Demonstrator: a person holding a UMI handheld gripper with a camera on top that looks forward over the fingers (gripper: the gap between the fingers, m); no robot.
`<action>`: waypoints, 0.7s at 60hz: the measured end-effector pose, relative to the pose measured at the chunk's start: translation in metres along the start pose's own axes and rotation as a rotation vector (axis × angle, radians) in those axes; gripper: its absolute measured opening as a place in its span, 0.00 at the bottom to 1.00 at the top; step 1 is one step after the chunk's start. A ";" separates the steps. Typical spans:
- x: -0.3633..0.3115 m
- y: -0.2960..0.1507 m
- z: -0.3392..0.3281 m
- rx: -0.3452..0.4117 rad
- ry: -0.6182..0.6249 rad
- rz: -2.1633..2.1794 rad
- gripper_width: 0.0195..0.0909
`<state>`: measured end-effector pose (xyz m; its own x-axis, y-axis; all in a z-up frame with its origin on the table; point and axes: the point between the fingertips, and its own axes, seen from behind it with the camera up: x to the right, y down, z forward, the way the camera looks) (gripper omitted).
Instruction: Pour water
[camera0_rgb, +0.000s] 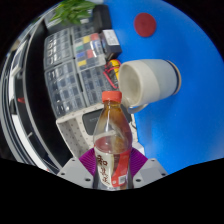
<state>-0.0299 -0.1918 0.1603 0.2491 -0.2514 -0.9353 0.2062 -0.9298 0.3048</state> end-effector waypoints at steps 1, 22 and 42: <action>-0.001 -0.002 -0.001 -0.001 0.001 0.020 0.28; 0.008 -0.003 -0.008 -0.067 0.049 0.103 0.28; -0.074 -0.040 -0.031 -0.024 -0.004 -0.564 0.29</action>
<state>-0.0275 -0.1280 0.2227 0.0907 0.2813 -0.9553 0.3277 -0.9143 -0.2381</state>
